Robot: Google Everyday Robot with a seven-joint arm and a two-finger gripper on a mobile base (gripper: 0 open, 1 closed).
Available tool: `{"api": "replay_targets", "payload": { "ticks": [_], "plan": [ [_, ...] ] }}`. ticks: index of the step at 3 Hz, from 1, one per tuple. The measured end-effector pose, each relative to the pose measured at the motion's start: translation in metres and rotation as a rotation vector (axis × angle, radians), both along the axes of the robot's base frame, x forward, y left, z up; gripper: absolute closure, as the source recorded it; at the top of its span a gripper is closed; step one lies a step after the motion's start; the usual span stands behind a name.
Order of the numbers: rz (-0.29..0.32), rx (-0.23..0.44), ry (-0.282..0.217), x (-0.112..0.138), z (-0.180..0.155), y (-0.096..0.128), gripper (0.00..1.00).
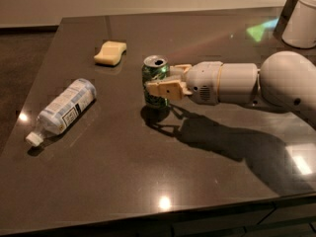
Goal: Place green can upright
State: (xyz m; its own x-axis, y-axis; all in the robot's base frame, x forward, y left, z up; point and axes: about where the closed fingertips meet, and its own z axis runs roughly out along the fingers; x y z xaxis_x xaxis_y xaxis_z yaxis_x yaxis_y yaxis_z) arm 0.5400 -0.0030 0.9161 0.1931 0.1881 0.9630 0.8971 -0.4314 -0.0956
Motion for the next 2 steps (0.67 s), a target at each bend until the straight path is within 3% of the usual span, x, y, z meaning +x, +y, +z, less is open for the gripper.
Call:
{"api": "replay_targets", "payload": {
  "ticks": [2],
  "plan": [
    [0.083,0.038,-0.044,-0.0111,-0.0037,0.0045,1.00]
  ]
}}
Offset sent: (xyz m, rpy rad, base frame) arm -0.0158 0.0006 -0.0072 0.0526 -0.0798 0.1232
